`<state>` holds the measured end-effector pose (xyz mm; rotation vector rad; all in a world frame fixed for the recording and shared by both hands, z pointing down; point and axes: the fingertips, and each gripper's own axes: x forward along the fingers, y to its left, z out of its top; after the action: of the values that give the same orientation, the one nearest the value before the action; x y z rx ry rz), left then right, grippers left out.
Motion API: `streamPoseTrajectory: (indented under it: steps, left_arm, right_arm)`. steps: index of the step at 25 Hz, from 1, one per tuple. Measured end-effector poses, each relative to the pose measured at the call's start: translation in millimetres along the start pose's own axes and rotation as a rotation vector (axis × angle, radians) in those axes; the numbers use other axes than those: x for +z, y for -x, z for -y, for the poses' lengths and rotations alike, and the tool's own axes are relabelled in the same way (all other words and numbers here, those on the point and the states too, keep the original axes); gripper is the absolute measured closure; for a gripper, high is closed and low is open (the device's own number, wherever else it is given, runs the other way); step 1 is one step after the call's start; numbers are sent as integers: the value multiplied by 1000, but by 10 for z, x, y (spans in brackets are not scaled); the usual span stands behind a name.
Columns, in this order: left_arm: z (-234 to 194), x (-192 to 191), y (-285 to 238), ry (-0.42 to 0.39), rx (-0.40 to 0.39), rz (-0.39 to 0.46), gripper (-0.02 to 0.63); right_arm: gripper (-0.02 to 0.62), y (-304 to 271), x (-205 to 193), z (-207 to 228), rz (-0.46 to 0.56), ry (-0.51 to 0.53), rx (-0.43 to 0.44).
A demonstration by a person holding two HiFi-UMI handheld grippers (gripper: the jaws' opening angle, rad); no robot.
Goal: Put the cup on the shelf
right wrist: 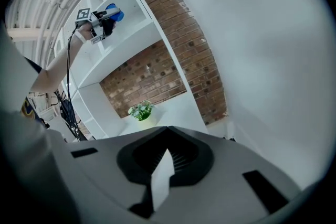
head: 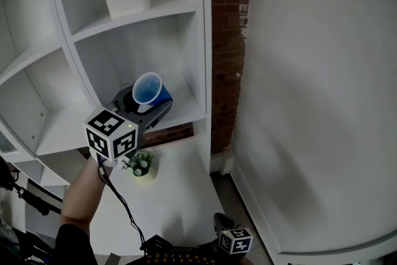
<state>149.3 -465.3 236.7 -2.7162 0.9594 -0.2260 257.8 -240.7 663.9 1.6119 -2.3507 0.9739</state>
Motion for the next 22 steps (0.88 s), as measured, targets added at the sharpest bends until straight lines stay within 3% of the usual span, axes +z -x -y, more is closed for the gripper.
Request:
streamPoseTrajectory:
  steps: [3,9,16,22]
  left_arm:
    - [-153,-120,-330,68,-18,-79,324]
    - [-356,-483,-802,-8,-7,-235,324]
    - [-421,-767,-1018,97,-87,-415,324]
    - [-353,-882,-1090,161,-161,-493,322]
  right_arm:
    - [589,64,-11,100,14,-16,-33]
    - [589,111,-84,104,7,-56,-36]
    - [589,64,-122,60,1,-69,-17]
    - [589,40,-110,91,2,-49,-34]
